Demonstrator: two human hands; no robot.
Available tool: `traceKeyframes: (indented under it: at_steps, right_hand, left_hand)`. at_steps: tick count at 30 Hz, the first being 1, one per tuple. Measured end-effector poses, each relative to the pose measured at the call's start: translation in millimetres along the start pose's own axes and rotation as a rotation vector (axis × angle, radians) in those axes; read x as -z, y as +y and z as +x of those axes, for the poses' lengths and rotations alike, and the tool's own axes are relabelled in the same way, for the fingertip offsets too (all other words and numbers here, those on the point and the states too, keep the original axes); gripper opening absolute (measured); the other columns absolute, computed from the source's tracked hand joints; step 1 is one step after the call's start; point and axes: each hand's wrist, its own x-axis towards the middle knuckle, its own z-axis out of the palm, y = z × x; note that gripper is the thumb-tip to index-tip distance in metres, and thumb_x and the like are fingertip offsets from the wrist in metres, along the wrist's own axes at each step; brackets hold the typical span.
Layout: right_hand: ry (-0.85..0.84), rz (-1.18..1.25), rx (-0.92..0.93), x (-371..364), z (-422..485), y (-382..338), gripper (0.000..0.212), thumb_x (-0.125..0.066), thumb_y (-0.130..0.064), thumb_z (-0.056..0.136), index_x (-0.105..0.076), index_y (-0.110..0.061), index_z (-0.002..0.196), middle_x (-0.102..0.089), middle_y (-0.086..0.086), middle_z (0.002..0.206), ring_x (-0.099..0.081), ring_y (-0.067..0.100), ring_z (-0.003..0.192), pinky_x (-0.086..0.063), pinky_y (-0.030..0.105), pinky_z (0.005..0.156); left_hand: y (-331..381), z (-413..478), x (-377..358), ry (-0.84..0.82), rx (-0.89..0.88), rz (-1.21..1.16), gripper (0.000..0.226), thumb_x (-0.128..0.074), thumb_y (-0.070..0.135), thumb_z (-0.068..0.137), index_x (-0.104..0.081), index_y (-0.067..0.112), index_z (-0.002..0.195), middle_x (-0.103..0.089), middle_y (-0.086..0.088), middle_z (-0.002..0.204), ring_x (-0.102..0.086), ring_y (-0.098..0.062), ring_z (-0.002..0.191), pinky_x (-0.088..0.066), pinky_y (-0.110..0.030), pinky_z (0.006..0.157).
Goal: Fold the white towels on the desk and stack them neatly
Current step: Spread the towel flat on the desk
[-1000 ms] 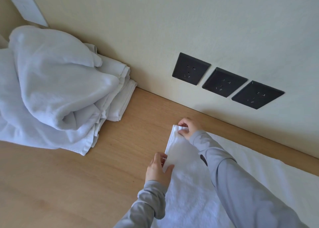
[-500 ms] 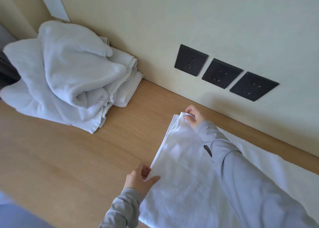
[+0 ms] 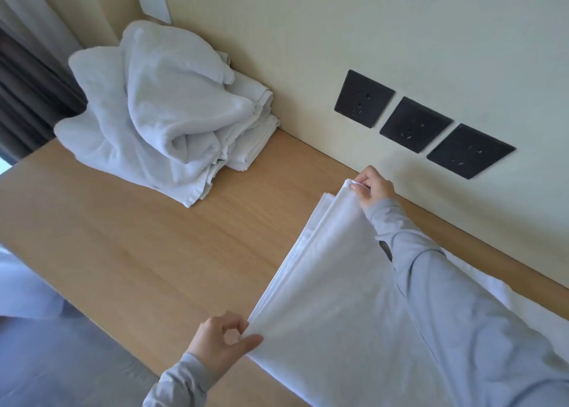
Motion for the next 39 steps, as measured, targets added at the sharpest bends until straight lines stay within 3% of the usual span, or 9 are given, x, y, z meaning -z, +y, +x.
traceKeyframes:
  at_steps: [7,11,14,19,22,27,33,36,39]
  right_hand:
    - [-0.208,-0.089,-0.121,-50.0,5.5,-0.4,0.007,-0.045,-0.012,0.095,-0.040,-0.013,0.090,-0.046,0.006,0.083,-0.045,0.022,0.075,-0.033,0.029,0.068]
    - [-0.195,-0.222,-0.099,-63.9,12.2,2.3,0.009,-0.043,-0.016,0.096,-0.036,-0.013,0.091,-0.044,0.006,0.084,-0.043,0.023,0.073,-0.033,0.031,0.066]
    - [-0.128,-0.357,-0.052,-72.1,12.3,4.7,0.009,-0.046,-0.020,0.096,-0.043,-0.011,0.093,-0.047,0.007,0.081,-0.046,0.025,0.071,-0.033,0.031,0.063]
    - [-0.113,-0.459,0.020,-80.0,11.3,3.0,0.017,-0.047,-0.017,0.095,-0.050,-0.001,0.099,-0.054,0.012,0.080,-0.055,0.030,0.076,-0.034,0.033,0.061]
    - [-0.096,-0.451,0.024,-81.4,6.7,2.5,0.017,-0.048,-0.014,0.093,-0.051,0.000,0.102,-0.054,0.014,0.088,-0.054,0.034,0.089,-0.036,0.038,0.071]
    - [-0.176,-0.383,-0.145,-67.2,7.0,6.8,0.038,-0.053,-0.031,0.091,-0.051,-0.007,0.120,-0.052,0.014,0.121,-0.048,0.032,0.113,-0.037,0.043,0.098]
    - [-0.457,-0.220,-0.330,-47.5,19.6,-14.8,0.036,-0.055,-0.034,0.090,-0.055,-0.008,0.115,-0.061,0.011,0.105,-0.057,0.032,0.105,-0.043,0.036,0.088]
    - [-0.424,-0.121,-0.337,-37.4,17.9,-21.3,0.048,-0.054,-0.031,0.092,-0.045,-0.008,0.133,-0.054,0.013,0.126,-0.052,0.029,0.116,-0.039,0.037,0.099]
    - [-0.236,-0.042,-0.221,-15.7,11.9,-24.9,0.017,-0.056,-0.022,0.089,-0.053,-0.005,0.093,-0.049,0.008,0.082,-0.045,0.023,0.078,-0.041,0.030,0.072]
  left_hand:
    - [-12.3,-0.3,-4.5,0.014,0.025,0.164,0.030,-0.074,0.035,0.074,-0.047,0.028,0.065,-0.050,0.007,0.082,-0.048,-0.004,0.074,-0.035,-0.005,0.067]
    - [-14.5,6.0,-6.0,0.058,-0.027,0.117,0.021,-0.072,0.035,0.078,-0.055,0.025,0.087,-0.054,0.006,0.081,-0.047,-0.004,0.076,-0.036,-0.004,0.071]
    - [-17.1,6.3,-5.9,0.025,-0.010,0.146,0.012,-0.067,0.030,0.083,-0.058,0.029,0.075,-0.050,0.006,0.080,-0.047,-0.004,0.068,-0.036,-0.005,0.070]
    - [-24.5,7.2,-3.1,0.032,-0.011,0.149,0.034,-0.068,0.024,0.082,-0.045,0.037,0.061,-0.046,0.004,0.070,-0.050,-0.001,0.065,-0.036,-0.006,0.064]
    - [-20.4,8.1,-9.2,0.125,0.008,0.155,0.033,-0.073,0.023,0.077,-0.047,0.033,0.060,-0.050,0.008,0.065,-0.050,0.000,0.065,-0.035,-0.007,0.063]
    - [-21.3,-0.9,-22.1,0.412,0.273,0.005,0.034,-0.083,0.034,0.064,-0.056,0.021,0.077,-0.057,0.003,0.079,-0.055,-0.013,0.071,-0.037,-0.022,0.067]
    - [-8.6,0.0,-32.6,0.190,0.540,-0.281,0.036,-0.078,0.045,0.062,-0.068,0.015,0.079,-0.069,-0.004,0.076,-0.066,-0.024,0.072,-0.055,-0.033,0.075]
    - [-7.4,1.6,-29.1,0.197,0.501,-0.611,0.042,-0.076,0.036,0.056,-0.070,0.000,0.077,-0.066,-0.013,0.072,-0.062,-0.028,0.071,-0.057,-0.041,0.076]
    - [-5.9,3.0,-22.1,0.204,0.451,-0.827,0.029,-0.082,0.020,0.067,-0.065,-0.002,0.076,-0.058,-0.011,0.073,-0.055,-0.024,0.070,-0.053,-0.035,0.070]
